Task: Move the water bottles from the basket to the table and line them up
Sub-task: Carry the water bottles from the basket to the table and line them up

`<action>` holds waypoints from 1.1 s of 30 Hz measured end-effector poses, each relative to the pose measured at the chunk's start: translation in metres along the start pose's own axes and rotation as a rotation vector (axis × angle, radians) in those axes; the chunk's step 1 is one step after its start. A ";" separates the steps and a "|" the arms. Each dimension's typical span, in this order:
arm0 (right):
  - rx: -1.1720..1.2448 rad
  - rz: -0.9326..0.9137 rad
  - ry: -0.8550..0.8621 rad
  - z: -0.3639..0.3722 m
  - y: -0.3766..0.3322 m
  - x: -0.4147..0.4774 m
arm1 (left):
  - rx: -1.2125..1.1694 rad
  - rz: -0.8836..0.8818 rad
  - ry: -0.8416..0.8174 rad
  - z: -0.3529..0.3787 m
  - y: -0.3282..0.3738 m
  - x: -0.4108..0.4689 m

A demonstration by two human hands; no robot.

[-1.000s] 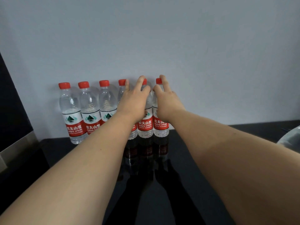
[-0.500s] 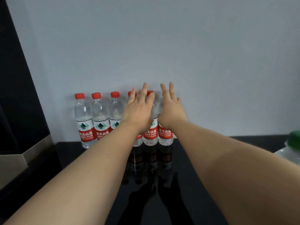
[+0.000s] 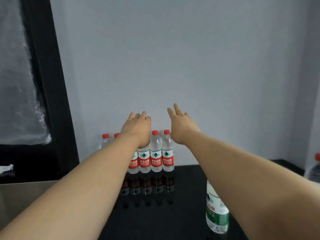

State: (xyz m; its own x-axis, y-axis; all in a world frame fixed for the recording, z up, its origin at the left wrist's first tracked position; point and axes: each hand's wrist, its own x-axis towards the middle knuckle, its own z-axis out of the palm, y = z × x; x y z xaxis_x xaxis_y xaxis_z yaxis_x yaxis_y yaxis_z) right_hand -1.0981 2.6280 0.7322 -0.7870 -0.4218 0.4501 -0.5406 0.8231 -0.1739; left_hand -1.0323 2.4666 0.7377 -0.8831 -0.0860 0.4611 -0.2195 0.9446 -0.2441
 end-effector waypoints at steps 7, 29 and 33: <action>-0.209 -0.045 0.001 -0.069 0.038 -0.101 | -0.077 0.024 -0.019 -0.075 0.055 -0.076; -0.310 0.219 0.199 -0.103 0.289 -0.306 | -0.258 0.343 0.056 -0.080 0.355 -0.127; -0.308 0.243 0.270 -0.101 0.324 -0.325 | -0.282 0.387 0.087 -0.073 0.394 -0.124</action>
State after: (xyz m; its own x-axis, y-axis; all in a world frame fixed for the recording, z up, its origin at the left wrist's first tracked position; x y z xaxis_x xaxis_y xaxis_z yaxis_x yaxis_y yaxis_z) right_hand -0.9869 3.0700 0.6178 -0.7525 -0.1230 0.6470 -0.2052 0.9773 -0.0528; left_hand -0.9790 2.8722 0.6461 -0.8374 0.3039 0.4543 0.2496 0.9521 -0.1769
